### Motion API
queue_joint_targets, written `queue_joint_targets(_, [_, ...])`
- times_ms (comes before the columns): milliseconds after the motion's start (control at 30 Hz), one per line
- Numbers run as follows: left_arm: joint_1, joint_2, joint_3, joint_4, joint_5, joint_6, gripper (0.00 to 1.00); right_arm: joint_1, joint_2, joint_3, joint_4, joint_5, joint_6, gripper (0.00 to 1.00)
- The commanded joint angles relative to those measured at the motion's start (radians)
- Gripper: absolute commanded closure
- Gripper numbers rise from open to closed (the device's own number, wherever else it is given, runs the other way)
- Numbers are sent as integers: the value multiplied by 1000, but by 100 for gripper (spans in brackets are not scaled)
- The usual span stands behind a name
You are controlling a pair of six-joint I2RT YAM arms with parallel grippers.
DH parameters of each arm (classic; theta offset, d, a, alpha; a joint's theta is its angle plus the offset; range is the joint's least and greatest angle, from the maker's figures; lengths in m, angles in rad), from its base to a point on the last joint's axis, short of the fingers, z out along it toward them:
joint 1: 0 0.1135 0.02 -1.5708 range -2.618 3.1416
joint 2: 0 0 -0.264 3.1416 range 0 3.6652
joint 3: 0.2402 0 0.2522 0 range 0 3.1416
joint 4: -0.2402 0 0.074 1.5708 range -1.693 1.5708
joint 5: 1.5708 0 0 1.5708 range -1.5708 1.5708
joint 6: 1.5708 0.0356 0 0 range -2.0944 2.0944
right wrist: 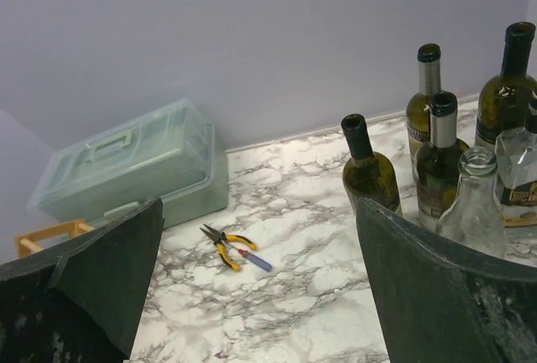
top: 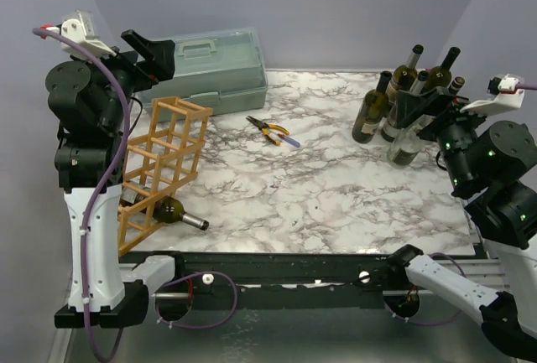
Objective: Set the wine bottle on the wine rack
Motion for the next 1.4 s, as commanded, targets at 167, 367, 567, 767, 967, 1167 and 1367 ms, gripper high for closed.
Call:
queue_joint_targets(167, [-107, 88, -24, 54, 139, 14, 1, 2, 32, -26, 16, 58, -12, 0])
queue_joint_targets(367, [-342, 152, -49, 54, -20, 182, 1, 3, 104, -59, 26, 51, -24, 0])
queue_joint_targets(567, [-370, 157, -128, 80, 22, 213, 1, 3, 152, -110, 50, 56, -31, 0])
queue_joint_targets(767, [-395, 119, -267, 165, 65, 215, 1, 3, 208, -154, 106, 96, -23, 0])
queue_joint_targets(967, [-431, 120, -344, 208, 97, 264, 1, 3, 290, -146, 104, 223, 32, 0])
queue_joint_targets(1167, [-450, 85, -411, 280, 98, 248, 1, -44, 396, -89, 105, 297, 41, 0])
queue_joint_targets(1367, [-454, 78, -423, 291, 17, 204, 1, -191, 478, -31, 119, 139, 44, 0])
